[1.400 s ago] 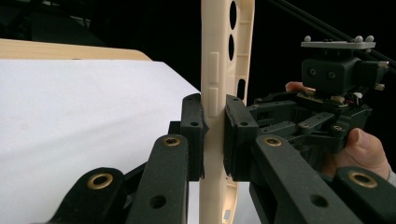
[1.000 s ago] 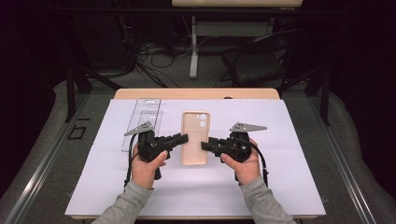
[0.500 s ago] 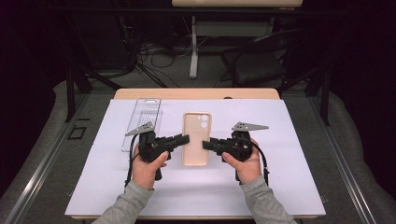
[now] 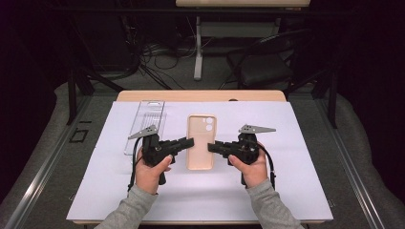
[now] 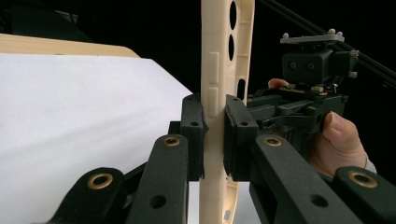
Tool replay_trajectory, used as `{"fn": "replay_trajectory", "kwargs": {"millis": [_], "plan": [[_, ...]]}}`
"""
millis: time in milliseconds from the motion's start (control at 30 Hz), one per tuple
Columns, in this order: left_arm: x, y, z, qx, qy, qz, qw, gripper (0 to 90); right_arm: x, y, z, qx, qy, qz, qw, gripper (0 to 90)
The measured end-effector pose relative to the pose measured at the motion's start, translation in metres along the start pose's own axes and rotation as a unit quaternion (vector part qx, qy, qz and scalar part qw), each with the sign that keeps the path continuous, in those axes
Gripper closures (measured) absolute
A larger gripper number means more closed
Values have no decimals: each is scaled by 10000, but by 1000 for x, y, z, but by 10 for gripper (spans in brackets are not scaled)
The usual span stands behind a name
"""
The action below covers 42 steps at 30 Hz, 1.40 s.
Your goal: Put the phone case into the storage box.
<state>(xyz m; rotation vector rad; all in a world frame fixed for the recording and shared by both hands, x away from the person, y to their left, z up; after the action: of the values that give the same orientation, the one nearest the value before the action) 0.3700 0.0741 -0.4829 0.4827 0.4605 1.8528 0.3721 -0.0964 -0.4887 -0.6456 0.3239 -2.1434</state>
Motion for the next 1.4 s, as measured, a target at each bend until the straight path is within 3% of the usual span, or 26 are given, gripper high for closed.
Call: {"fn": "replay_trajectory", "kwargs": {"millis": [600, 1400], "plan": [[-1, 0, -1, 23, -18, -20, 10000, 807, 0, 3, -1, -141, -9, 126, 9998, 800], [-2, -1, -2, 22, -46, 10, 10000, 806, 0, 3, -3, -265, -60, 26, 9996, 807]]}}
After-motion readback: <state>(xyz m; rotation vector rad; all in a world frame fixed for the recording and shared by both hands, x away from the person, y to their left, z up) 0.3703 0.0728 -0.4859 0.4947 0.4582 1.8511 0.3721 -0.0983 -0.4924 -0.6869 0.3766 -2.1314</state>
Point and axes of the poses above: each handheld gripper's, and its own axes: x roughly backward along the jaws, z roughly out of its top, y roughly to its right, the point moved 7 cm from there along -x, roughly forward along the jaws, and after that the axes turned 6 degrees about -z, right-handed, at the moved point
